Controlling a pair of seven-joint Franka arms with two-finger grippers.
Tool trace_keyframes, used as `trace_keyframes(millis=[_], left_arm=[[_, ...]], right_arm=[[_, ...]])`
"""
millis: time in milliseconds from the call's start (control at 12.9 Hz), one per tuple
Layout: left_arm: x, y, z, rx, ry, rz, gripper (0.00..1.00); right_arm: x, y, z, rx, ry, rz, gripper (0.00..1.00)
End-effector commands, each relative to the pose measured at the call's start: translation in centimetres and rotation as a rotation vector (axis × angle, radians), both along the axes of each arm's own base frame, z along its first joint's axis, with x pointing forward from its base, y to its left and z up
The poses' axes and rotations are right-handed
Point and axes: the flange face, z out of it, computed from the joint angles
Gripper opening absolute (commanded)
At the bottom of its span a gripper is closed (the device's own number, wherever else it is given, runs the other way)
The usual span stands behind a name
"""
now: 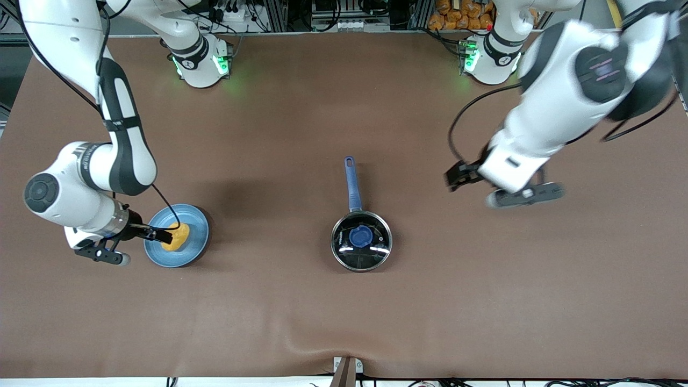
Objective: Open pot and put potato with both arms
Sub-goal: 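Grasp the yellow potato with the right gripper while the left grasps the knob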
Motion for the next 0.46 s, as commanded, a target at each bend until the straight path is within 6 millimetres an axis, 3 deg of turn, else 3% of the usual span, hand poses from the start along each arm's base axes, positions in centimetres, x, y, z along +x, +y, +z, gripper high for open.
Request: trace_keyframes(millis=[0,387], left_arm=[[0.8,-4.0,-2.3,0.027,-0.034,0.045,1.00],[1.4,-10.7,-8.3,0.071,-0.095,0.103,1.00]], right_arm=[[-1.1,-0.1,-2.2,0.033,-0.008,-0.033,1.00],[-2.6,0.4,-5.9,0.031,-0.033,-0.040,1.00]])
